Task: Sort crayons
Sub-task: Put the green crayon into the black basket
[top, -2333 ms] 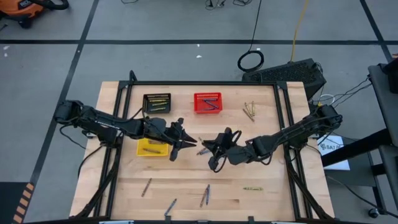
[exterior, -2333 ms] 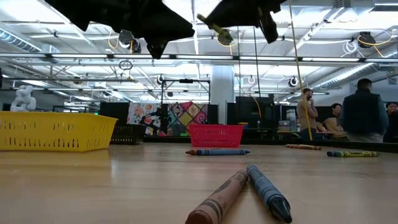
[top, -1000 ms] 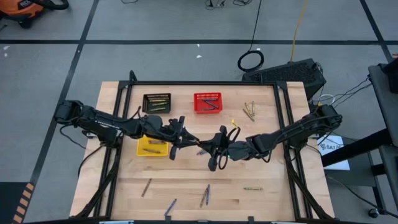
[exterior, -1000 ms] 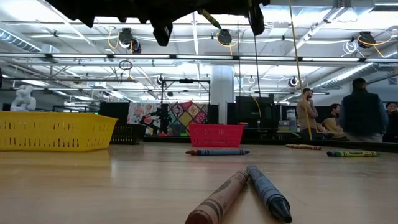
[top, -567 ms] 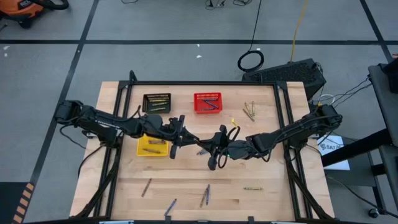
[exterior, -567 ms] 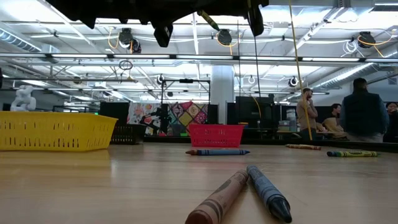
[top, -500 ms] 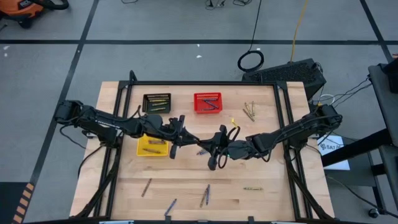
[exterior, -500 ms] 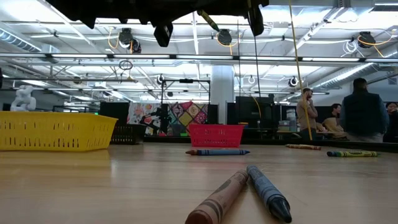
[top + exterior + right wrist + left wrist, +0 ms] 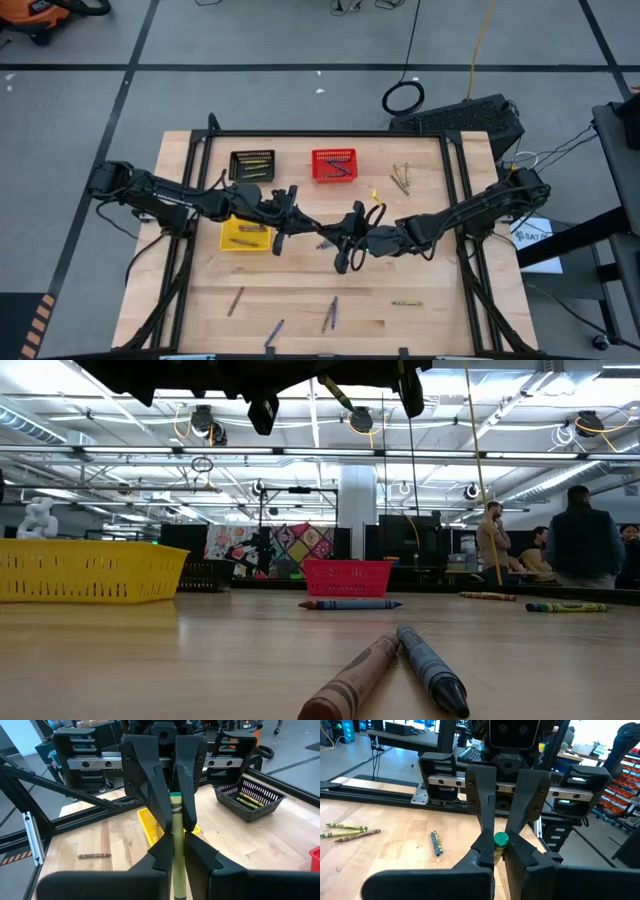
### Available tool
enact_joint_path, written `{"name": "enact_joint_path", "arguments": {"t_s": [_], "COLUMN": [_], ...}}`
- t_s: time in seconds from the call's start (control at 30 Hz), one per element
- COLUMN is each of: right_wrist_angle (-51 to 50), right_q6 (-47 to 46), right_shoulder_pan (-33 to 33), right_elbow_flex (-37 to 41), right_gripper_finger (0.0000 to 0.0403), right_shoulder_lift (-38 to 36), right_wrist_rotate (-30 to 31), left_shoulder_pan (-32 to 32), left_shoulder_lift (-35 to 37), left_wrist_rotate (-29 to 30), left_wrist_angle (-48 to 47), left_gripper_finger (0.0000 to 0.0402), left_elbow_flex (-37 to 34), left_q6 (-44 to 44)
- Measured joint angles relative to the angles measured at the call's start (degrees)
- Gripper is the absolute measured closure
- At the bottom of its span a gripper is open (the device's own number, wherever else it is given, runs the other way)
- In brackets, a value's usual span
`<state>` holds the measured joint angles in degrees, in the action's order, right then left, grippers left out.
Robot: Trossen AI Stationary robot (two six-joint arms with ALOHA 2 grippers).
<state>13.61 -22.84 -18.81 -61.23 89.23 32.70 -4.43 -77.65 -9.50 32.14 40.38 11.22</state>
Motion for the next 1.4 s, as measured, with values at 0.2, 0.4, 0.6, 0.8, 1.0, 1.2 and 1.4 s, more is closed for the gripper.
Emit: {"name": "enact_joint_path", "arguments": {"t_s": [0.2, 0.4, 0.6, 0.8, 1.0, 1.2, 1.4], "right_wrist_angle": [-0.54, 0.06, -1.00, -3.75, -5.25, -5.33, -5.31], "right_q6": [-0.02, -0.33, -0.48, -0.48, -0.67, -0.69, -0.93], "right_shoulder_pan": [0.04, -0.57, -1.14, -1.18, -1.20, -1.20, -1.20], "right_elbow_flex": [0.06, 0.02, 0.01, 0.00, 0.00, 0.00, 0.00], "right_gripper_finger": [0.0328, 0.0303, 0.0299, 0.0298, 0.0298, 0.0298, 0.0298], "right_shoulder_lift": [0.07, -0.04, 0.04, 0.02, 0.02, 0.02, 0.02], "right_wrist_rotate": [0.25, 0.55, 0.46, 0.28, 0.25, 0.23, 0.23], "left_shoulder_pan": [0.40, 3.64, 8.12, 13.87, 20.37, 26.81, 32.90], "left_shoulder_lift": [0.13, 0.58, 2.73, 7.31, 12.95, 16.52, 17.35], "left_wrist_rotate": [-0.33, -0.61, -0.52, -0.19, 0.31, 5.00, 6.00], "left_wrist_angle": [-2.61, -11.86, -22.53, -31.74, -42.50, -51.08, -54.98], "left_gripper_finger": [0.0390, 0.0390, 0.0390, 0.0390, 0.0390, 0.0390, 0.0390], "left_elbow_flex": [0.11, -0.04, -0.04, 0.26, 0.11, 0.22, 0.15], "left_q6": [-4.65, -4.56, -8.07, -10.33, -15.82, -22.70, -25.59]}}
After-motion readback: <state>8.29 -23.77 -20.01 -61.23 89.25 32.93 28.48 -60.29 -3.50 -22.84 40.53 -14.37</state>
